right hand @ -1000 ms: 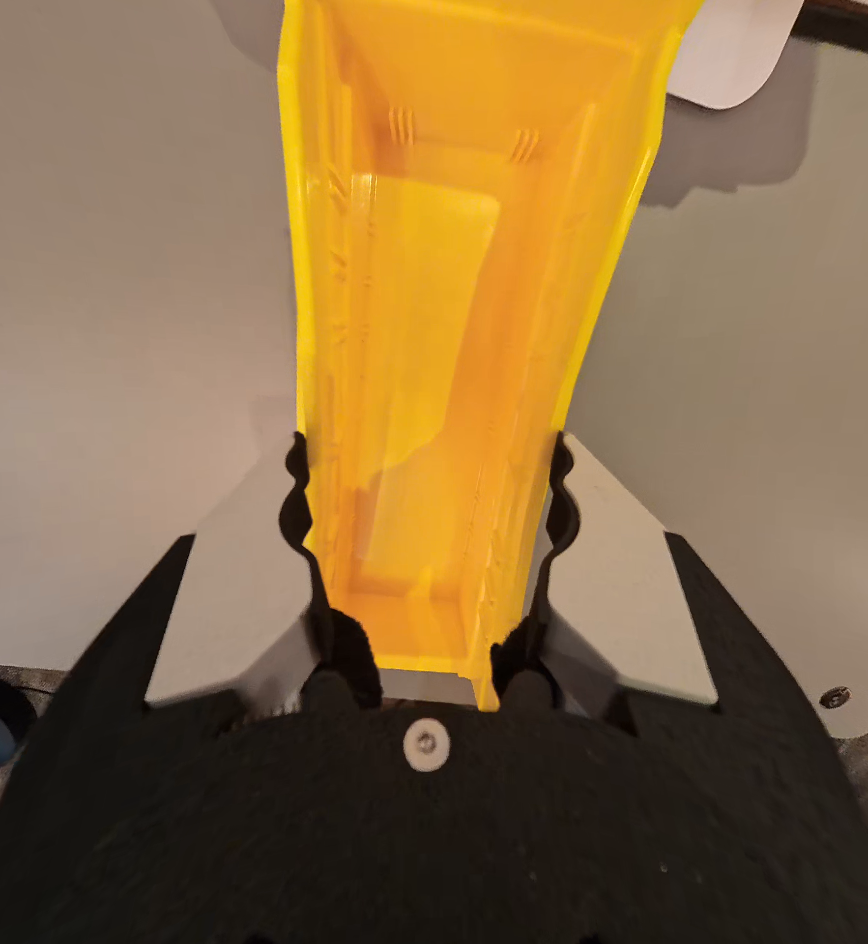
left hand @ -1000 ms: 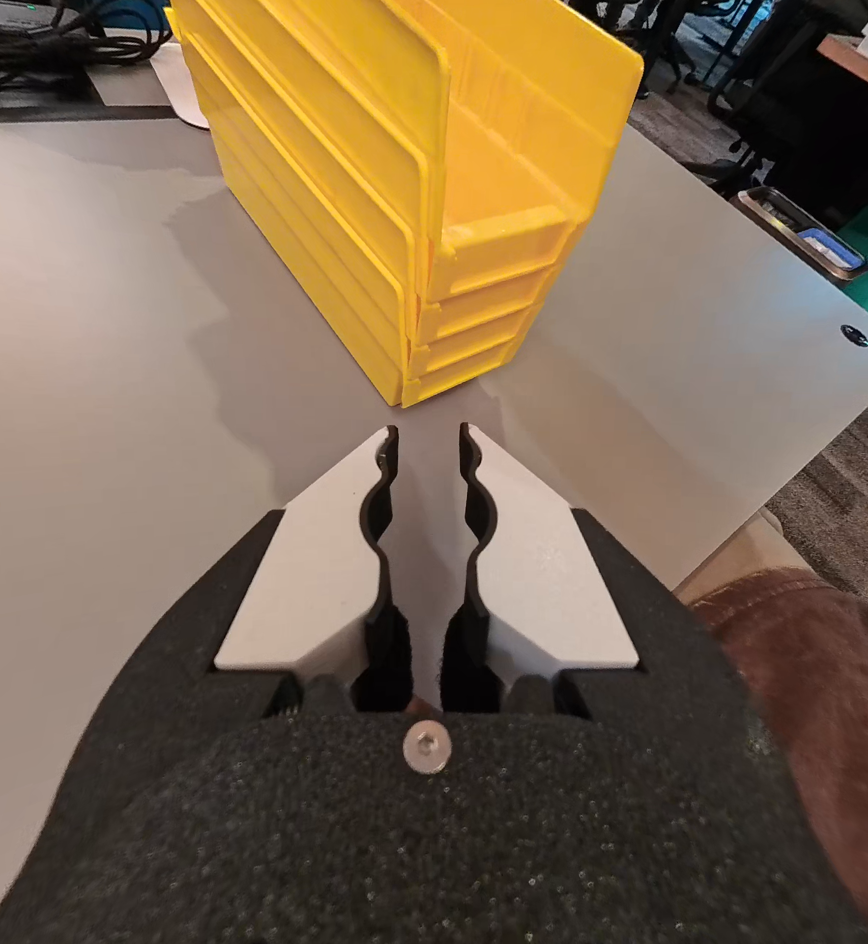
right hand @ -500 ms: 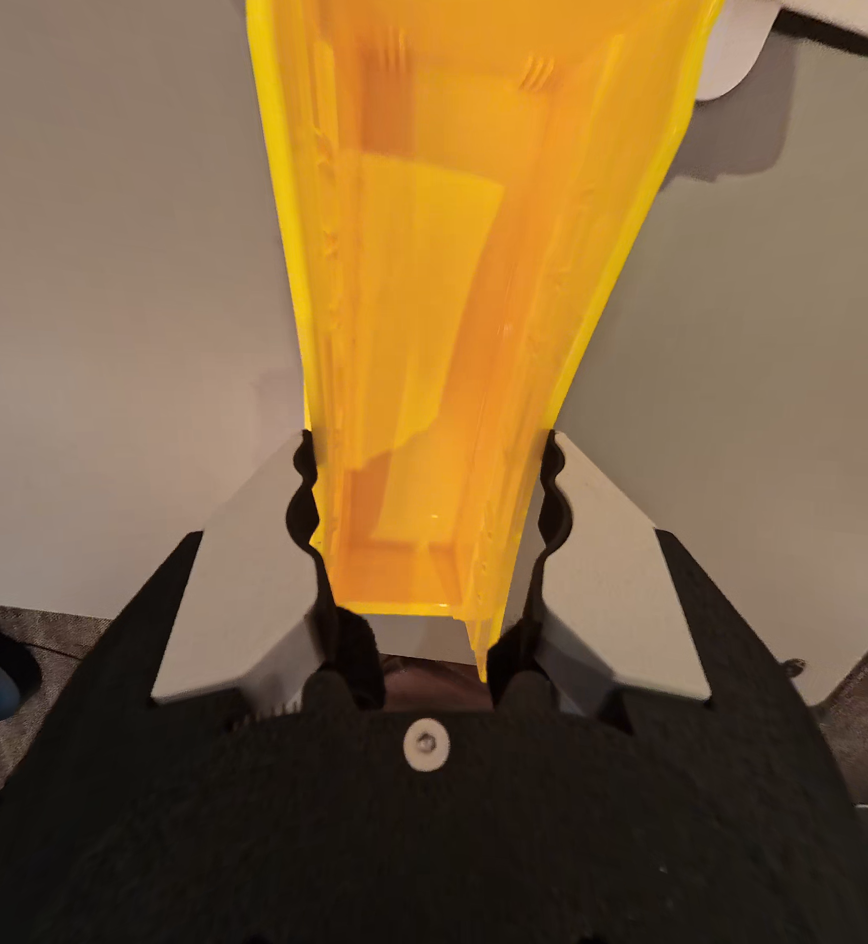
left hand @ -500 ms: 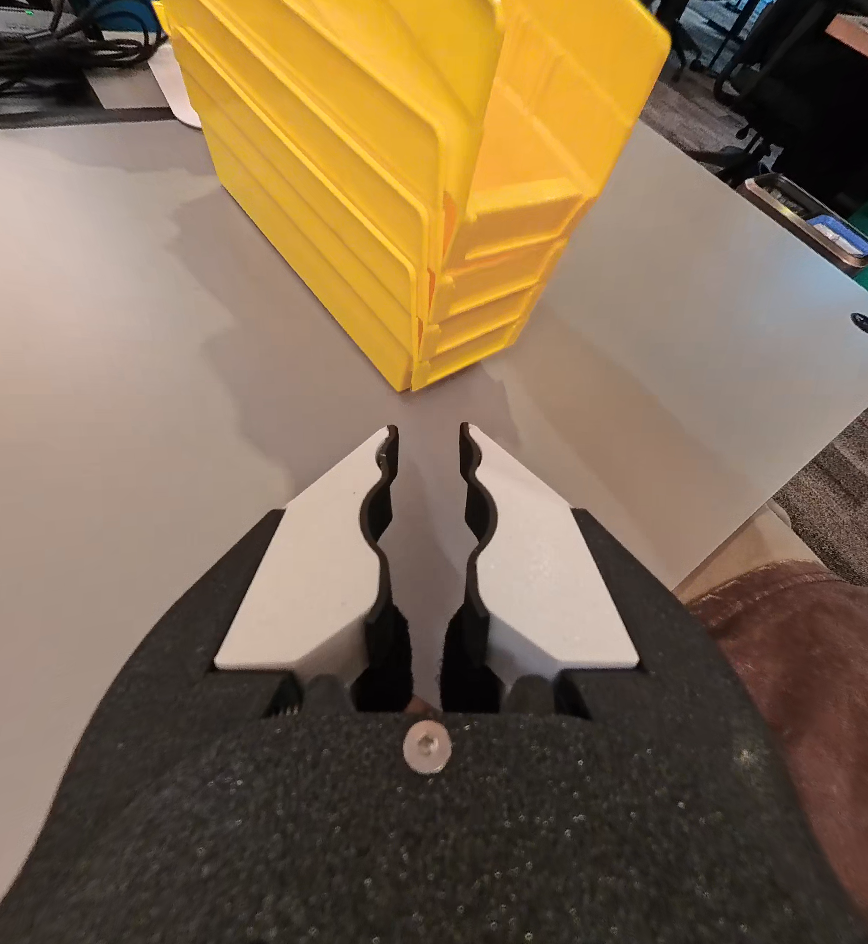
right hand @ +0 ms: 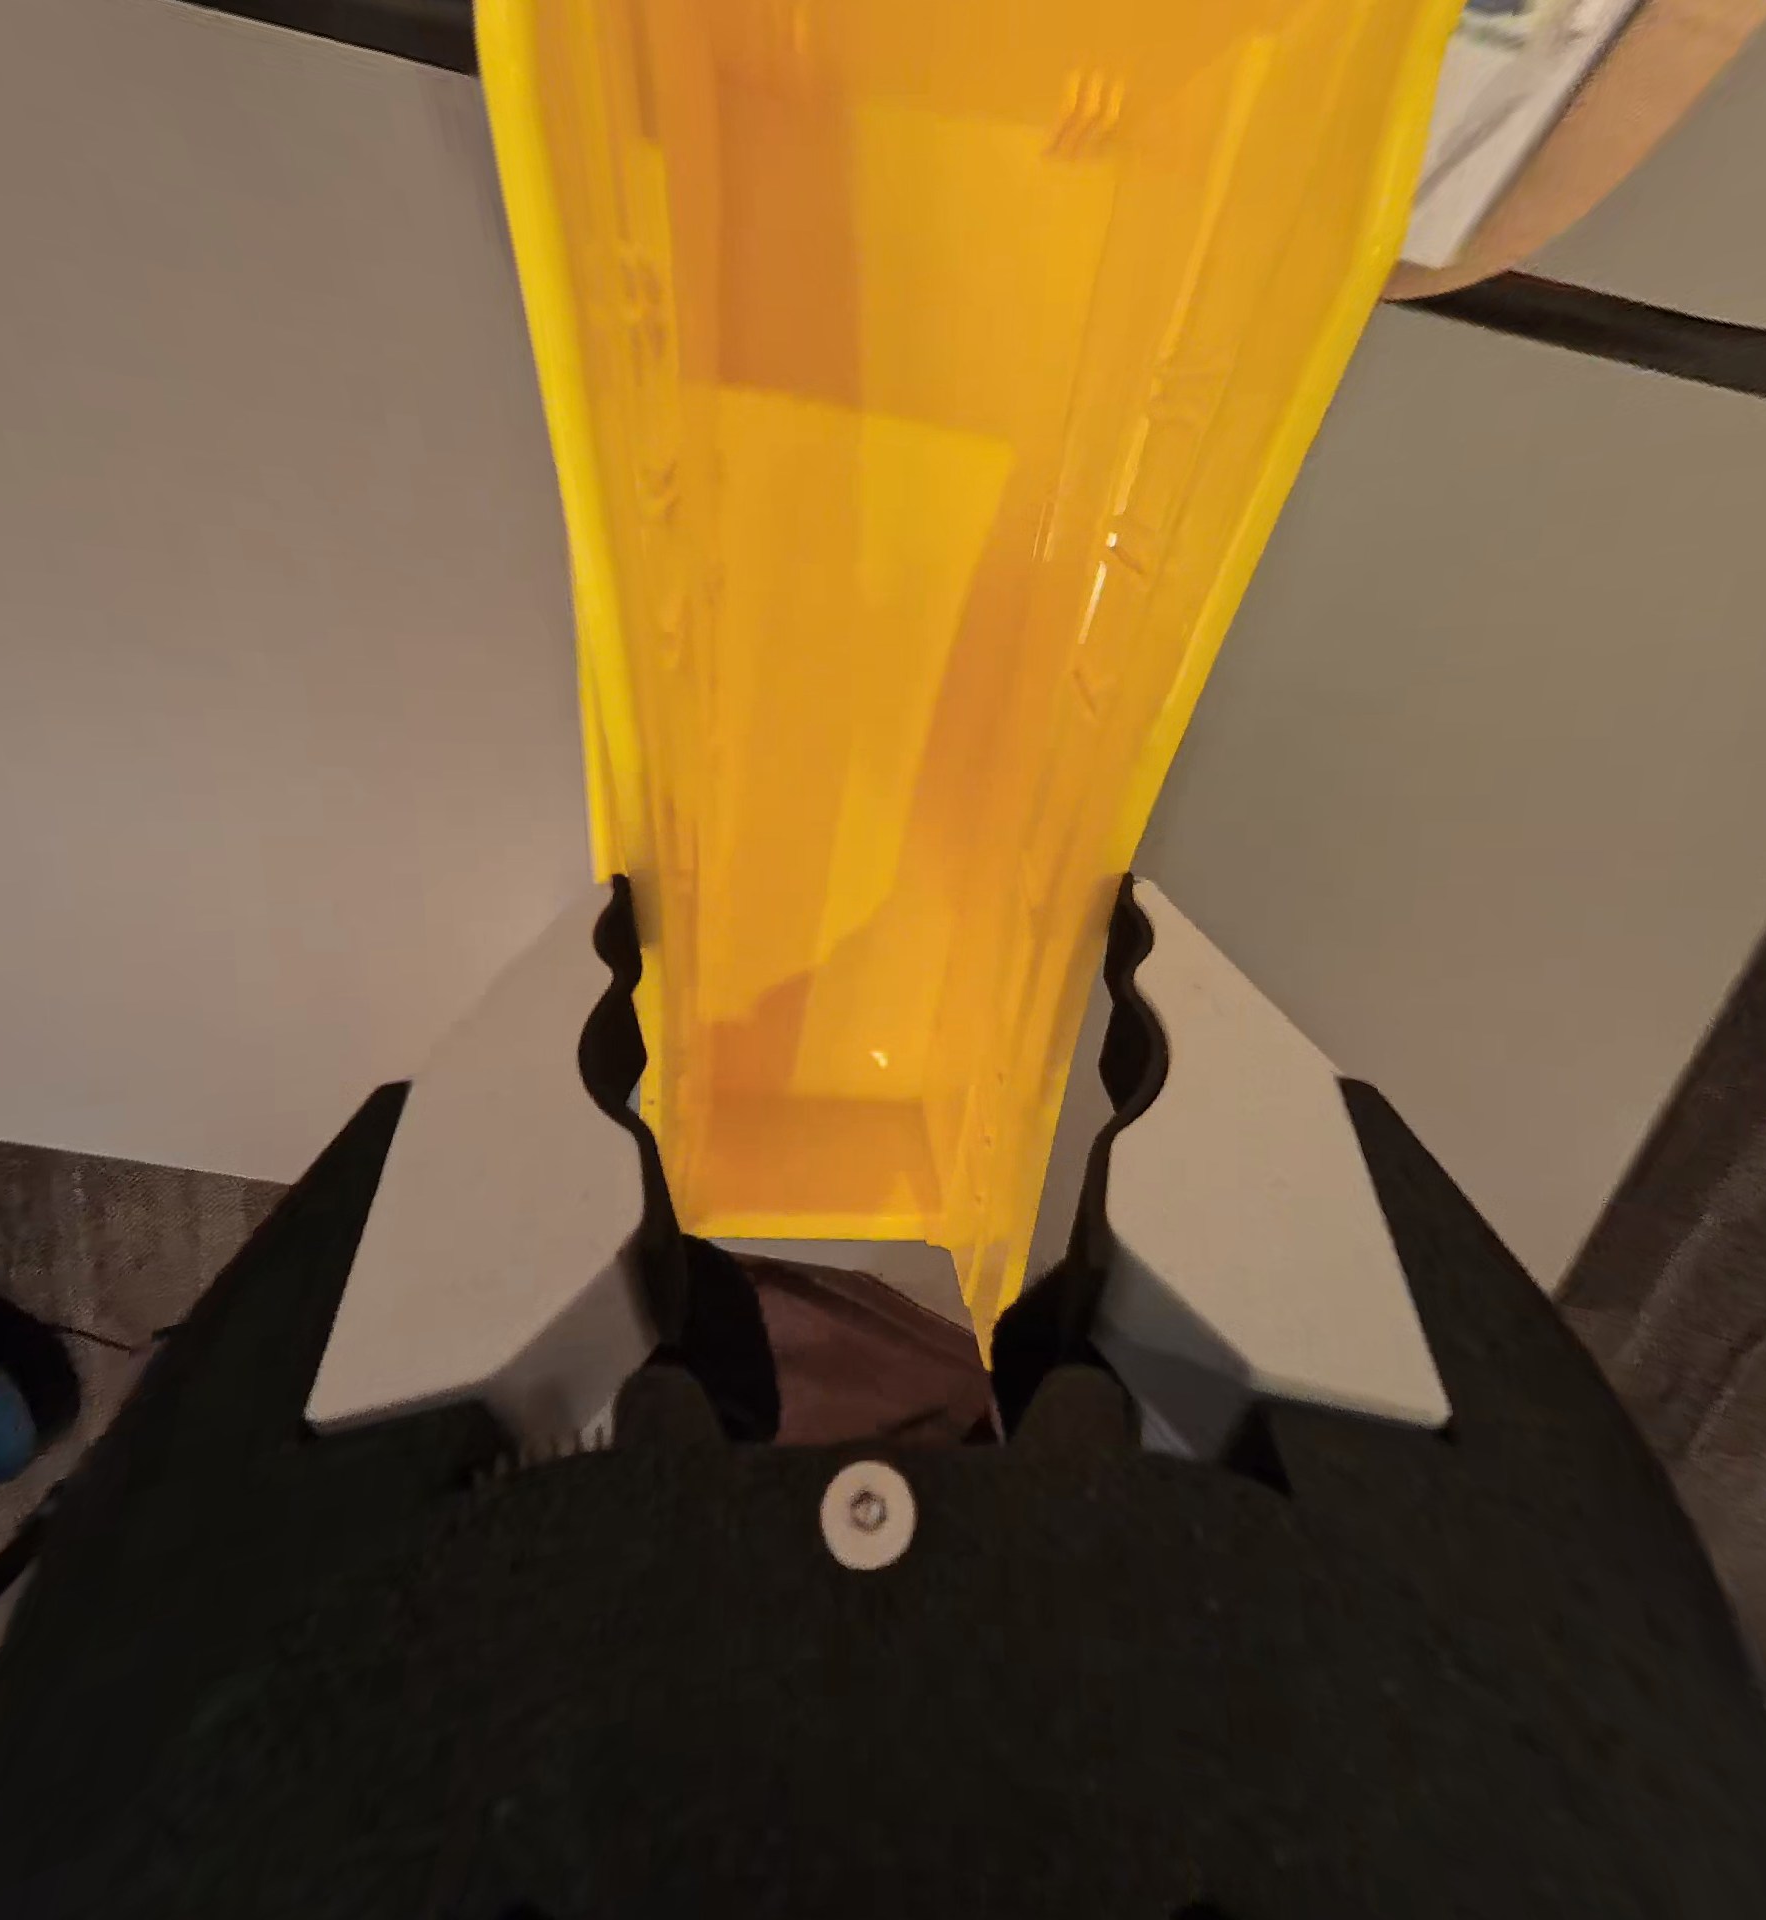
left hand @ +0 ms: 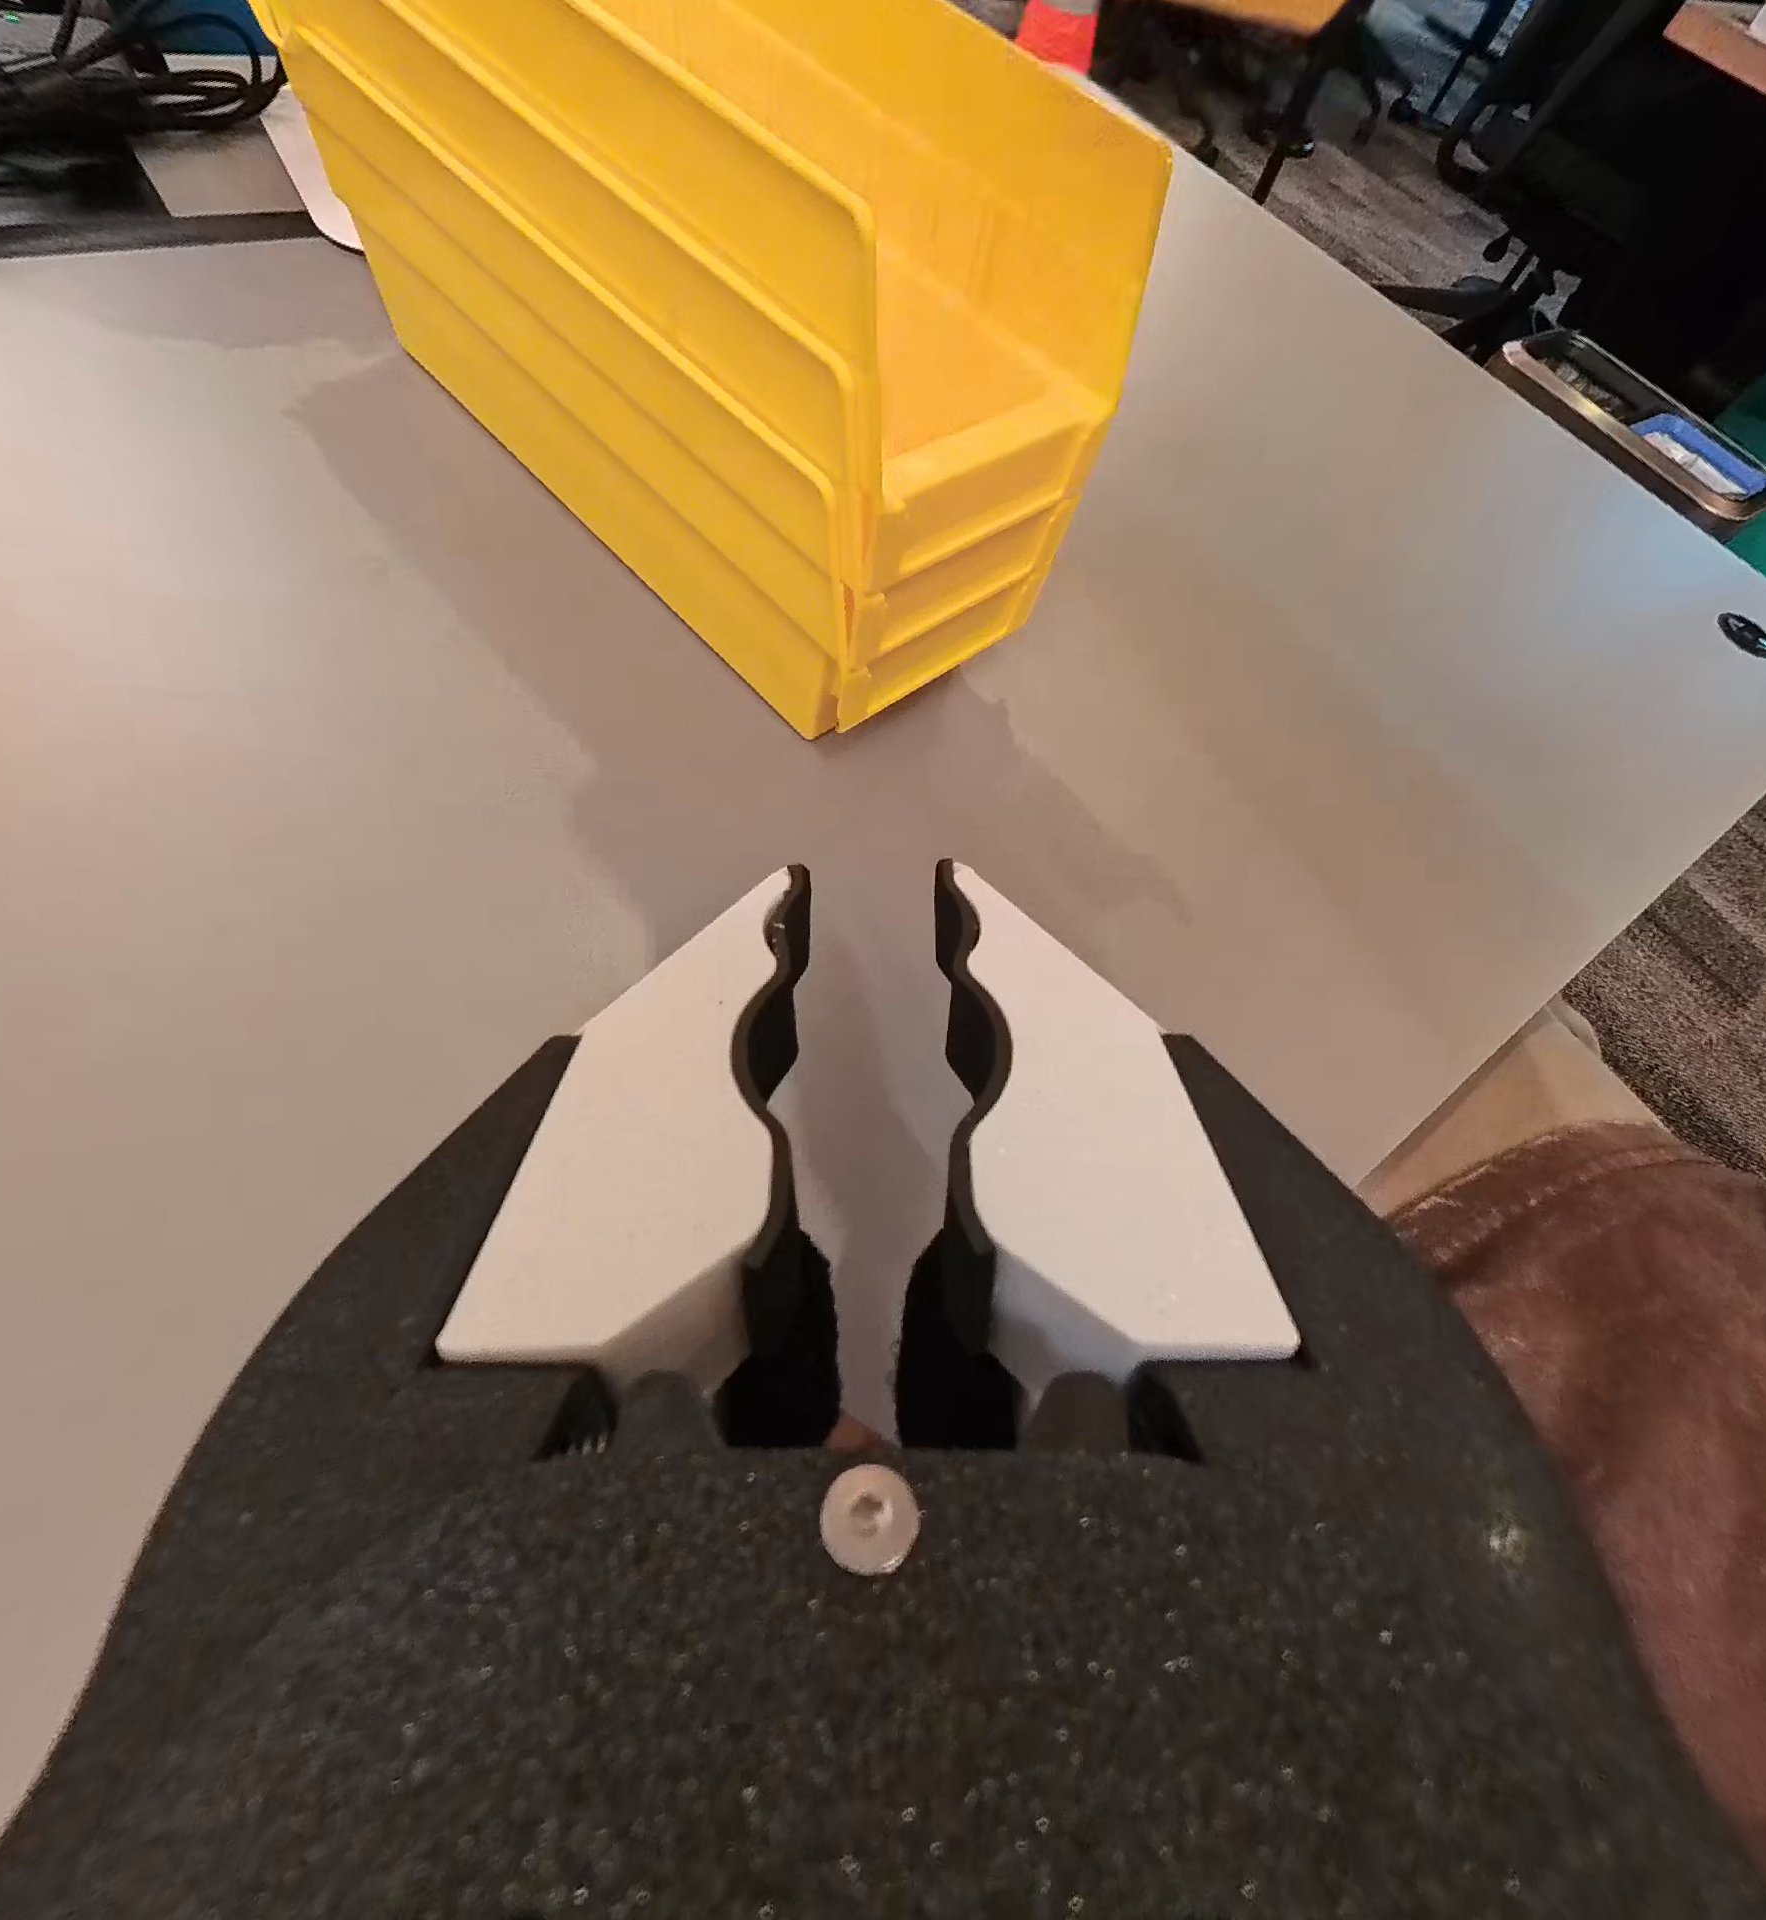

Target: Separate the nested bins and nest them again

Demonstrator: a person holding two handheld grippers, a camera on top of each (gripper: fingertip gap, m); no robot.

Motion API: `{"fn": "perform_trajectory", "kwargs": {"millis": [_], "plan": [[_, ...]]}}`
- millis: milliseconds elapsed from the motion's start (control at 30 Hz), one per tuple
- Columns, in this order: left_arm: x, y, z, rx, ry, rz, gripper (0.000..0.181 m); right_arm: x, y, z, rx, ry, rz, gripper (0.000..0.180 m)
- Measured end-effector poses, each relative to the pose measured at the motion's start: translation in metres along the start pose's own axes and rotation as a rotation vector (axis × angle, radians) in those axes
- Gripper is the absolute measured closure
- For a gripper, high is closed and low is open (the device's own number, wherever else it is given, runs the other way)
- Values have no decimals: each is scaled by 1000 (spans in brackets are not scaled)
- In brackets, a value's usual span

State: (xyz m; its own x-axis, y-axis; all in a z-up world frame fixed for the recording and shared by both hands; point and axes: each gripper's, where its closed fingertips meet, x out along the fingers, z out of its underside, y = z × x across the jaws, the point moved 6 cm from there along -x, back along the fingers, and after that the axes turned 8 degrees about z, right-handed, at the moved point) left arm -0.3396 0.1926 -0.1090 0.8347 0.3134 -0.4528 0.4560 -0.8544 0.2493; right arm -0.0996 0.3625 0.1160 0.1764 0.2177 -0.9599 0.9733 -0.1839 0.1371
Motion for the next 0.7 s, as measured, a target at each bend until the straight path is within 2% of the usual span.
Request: {"fn": "perform_trajectory", "kwargs": {"millis": [100, 200, 433, 700], "plan": [[0, 0, 0, 2, 2, -3, 159, -7, 38, 8, 1, -8, 68, 89], [1, 0, 0, -4, 0, -1, 159, 6, 75, 21, 24, -24, 117, 88], [-1, 3, -2, 6, 21, 6, 159, 80, 130, 45, 49, -73, 137, 88], [3, 7, 0, 27, -2, 8, 159, 169, 142, 58, 65, -159, 71, 84]]}}
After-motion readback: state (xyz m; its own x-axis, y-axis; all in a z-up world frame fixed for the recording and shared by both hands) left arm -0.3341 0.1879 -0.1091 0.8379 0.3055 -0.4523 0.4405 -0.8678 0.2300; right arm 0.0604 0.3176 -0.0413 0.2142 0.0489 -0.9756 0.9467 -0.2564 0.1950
